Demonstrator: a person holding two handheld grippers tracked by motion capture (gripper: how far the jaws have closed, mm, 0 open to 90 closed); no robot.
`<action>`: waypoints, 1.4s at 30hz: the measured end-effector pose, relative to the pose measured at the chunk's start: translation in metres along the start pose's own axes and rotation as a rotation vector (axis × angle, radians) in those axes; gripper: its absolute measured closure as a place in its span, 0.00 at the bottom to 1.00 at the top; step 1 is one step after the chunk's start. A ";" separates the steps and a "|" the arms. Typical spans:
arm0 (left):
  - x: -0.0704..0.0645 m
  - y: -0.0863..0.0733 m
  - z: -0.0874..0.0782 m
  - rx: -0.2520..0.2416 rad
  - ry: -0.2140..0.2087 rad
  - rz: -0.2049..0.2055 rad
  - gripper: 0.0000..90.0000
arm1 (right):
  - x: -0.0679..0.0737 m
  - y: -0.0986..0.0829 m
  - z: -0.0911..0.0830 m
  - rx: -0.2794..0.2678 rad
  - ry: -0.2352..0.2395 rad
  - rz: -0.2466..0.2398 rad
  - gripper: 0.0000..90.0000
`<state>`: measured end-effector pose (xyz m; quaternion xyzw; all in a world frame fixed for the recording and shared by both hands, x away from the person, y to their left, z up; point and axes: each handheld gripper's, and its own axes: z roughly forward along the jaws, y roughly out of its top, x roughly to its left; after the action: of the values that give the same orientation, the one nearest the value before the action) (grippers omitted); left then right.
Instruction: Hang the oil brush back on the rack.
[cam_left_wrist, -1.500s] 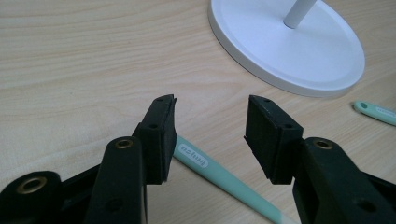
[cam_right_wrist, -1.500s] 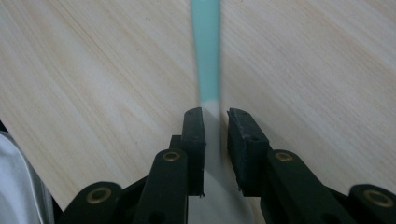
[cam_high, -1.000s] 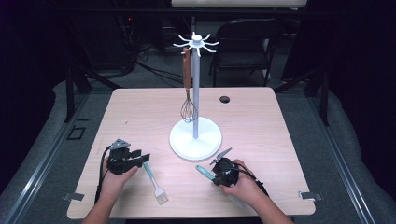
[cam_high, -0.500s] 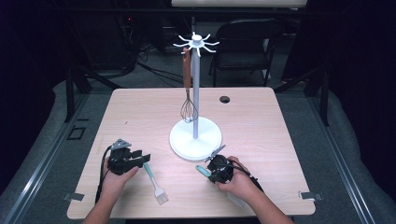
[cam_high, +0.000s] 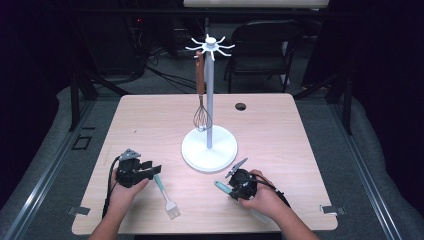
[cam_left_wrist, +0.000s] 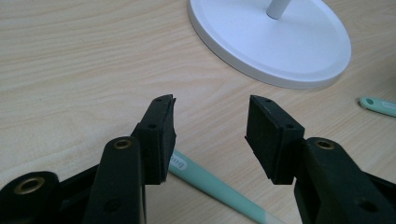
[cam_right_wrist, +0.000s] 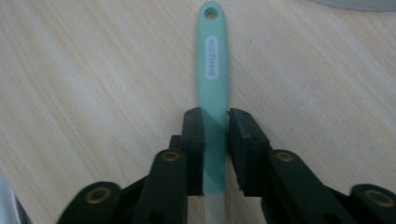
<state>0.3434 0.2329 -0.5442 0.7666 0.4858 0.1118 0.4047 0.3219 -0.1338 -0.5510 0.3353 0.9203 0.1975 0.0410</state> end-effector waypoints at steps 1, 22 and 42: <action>0.000 0.000 0.000 -0.001 0.000 0.001 0.58 | -0.001 0.000 0.000 -0.004 -0.003 0.005 0.81; -0.008 0.001 0.004 0.009 -0.030 0.034 0.55 | 0.004 0.023 0.013 -0.036 -0.022 0.009 0.81; -0.043 0.008 0.014 0.002 -0.171 0.129 0.50 | 0.014 0.027 -0.004 -0.163 0.014 -0.031 0.82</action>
<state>0.3352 0.1888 -0.5374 0.8035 0.3992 0.0713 0.4359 0.3266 -0.1069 -0.5362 0.3154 0.9064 0.2734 0.0648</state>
